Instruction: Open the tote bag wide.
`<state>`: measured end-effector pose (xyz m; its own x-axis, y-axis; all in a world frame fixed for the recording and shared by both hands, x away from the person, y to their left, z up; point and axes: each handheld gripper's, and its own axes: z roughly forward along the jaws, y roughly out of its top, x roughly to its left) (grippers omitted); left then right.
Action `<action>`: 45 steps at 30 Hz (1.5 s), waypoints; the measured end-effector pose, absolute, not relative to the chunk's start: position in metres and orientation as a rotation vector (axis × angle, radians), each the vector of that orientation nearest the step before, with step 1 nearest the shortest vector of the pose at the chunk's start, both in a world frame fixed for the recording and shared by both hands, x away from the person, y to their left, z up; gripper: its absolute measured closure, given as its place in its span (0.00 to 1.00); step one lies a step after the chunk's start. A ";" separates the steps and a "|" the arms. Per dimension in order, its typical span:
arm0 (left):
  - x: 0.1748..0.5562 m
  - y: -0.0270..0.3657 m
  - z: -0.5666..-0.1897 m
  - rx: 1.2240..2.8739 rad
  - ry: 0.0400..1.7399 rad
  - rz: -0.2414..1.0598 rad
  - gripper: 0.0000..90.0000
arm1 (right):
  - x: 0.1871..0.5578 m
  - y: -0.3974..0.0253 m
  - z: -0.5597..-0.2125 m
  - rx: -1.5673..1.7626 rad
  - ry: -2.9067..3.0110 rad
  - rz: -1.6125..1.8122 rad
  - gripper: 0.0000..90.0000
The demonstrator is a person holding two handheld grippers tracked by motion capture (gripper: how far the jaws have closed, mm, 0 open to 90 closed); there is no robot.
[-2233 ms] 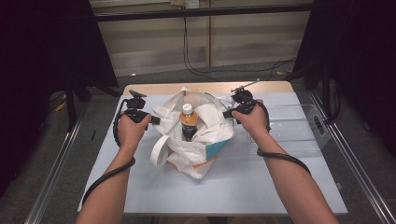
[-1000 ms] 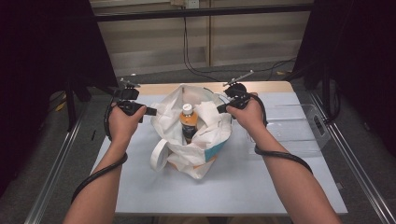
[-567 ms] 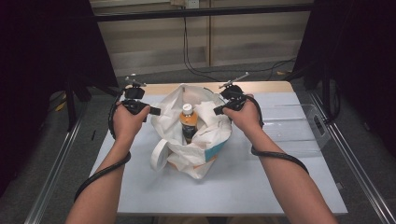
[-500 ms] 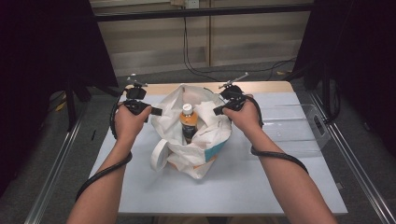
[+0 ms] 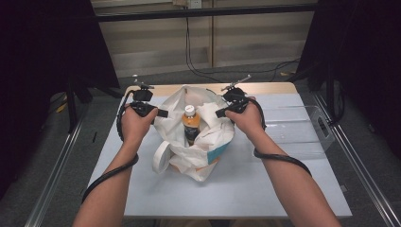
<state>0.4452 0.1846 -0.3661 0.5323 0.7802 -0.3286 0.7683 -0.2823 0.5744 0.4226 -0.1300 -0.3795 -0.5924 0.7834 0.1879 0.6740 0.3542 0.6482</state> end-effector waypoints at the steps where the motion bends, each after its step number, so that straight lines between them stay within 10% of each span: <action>1: 0.445 0.183 -0.367 2.071 1.248 0.025 1.00 | 0.422 -0.130 -0.379 1.329 2.452 1.071 1.00; 45: 0.461 0.170 -0.400 2.088 1.271 0.027 0.99 | 0.415 -0.135 -0.399 1.364 2.490 1.011 0.99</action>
